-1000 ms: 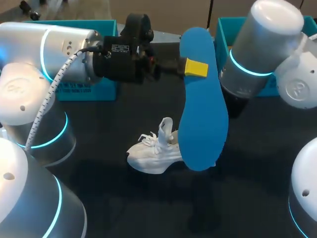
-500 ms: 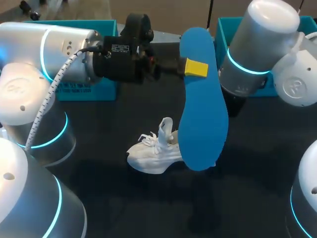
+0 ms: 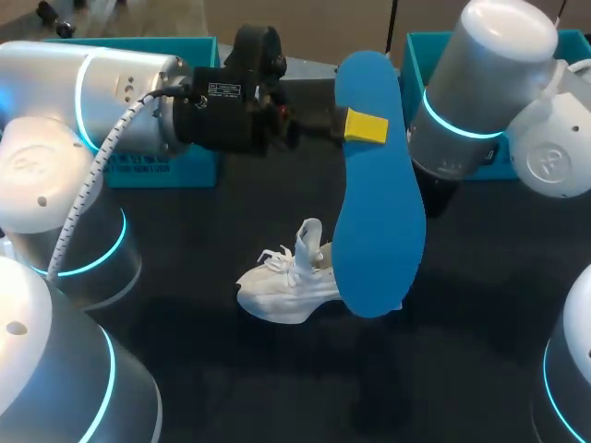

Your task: Take the shoe out of the shoebox, open the shoe tongue, remove and reinsert the insole, then place the shoe into the shoebox

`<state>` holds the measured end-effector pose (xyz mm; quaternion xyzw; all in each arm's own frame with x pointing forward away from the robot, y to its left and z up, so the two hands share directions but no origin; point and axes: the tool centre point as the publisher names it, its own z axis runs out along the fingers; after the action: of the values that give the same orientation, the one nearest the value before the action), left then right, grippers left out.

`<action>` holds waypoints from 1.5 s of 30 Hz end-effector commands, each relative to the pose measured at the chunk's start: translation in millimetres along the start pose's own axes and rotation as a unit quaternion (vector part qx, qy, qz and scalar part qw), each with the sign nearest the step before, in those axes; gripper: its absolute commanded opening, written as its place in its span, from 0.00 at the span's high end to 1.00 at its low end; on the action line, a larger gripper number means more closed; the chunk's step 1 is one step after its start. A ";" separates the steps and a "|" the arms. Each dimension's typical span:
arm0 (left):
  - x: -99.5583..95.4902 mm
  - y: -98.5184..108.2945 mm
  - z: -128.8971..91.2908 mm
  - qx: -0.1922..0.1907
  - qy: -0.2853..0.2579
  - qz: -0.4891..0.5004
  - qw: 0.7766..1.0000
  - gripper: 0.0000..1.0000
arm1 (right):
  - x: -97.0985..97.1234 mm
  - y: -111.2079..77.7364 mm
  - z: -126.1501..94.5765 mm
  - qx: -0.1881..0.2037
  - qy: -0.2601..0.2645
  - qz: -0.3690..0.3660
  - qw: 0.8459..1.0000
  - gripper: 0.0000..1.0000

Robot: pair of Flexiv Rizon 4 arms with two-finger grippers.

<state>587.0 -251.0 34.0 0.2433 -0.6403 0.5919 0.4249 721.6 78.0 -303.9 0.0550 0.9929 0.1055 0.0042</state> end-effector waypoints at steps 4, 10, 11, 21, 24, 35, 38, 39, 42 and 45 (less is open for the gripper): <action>-0.7 0.9 1.6 0.001 0.000 0.000 1.000 1.00 | -4.8 1.5 2.8 -0.002 -0.003 -0.005 1.000 0.00; -0.7 0.9 1.6 0.001 0.000 0.000 1.000 1.00 | -21.8 8.4 14.6 -0.001 0.002 -0.013 1.000 0.00; -0.7 0.9 1.6 0.001 0.000 0.000 1.000 1.00 | -24.6 9.4 17.1 0.001 0.005 -0.011 1.000 0.00; -0.7 0.9 1.6 0.001 0.000 0.000 1.000 1.00 | -42.1 26.6 39.4 0.000 0.014 -0.019 1.000 0.00; -0.7 0.9 1.6 0.001 0.000 0.000 1.000 1.00 | -42.0 32.1 47.2 0.000 0.020 -0.026 0.999 0.00; -0.7 0.9 1.6 0.001 0.000 0.000 1.000 1.00 | -39.1 43.6 81.6 -0.016 0.035 -0.030 0.999 0.00; -0.7 0.9 1.6 0.001 0.000 0.000 1.000 1.00 | -39.0 43.6 87.5 -0.013 0.040 -0.028 0.999 0.01; -0.7 0.9 1.6 0.001 0.000 0.000 1.000 1.00 | -38.8 43.5 88.4 -0.012 0.041 -0.027 0.999 0.07; -0.7 0.9 1.6 0.001 0.000 0.000 1.000 1.00 | -37.7 42.3 91.5 -0.005 0.047 -0.026 0.999 0.42; -0.7 0.9 1.6 0.001 0.000 0.000 1.000 1.00 | -36.2 41.1 96.0 -0.001 0.055 -0.026 0.998 0.59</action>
<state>586.9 -251.0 34.0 0.2433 -0.6403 0.5919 0.4249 760.6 129.2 -384.8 0.0232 0.9924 0.1123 -0.0445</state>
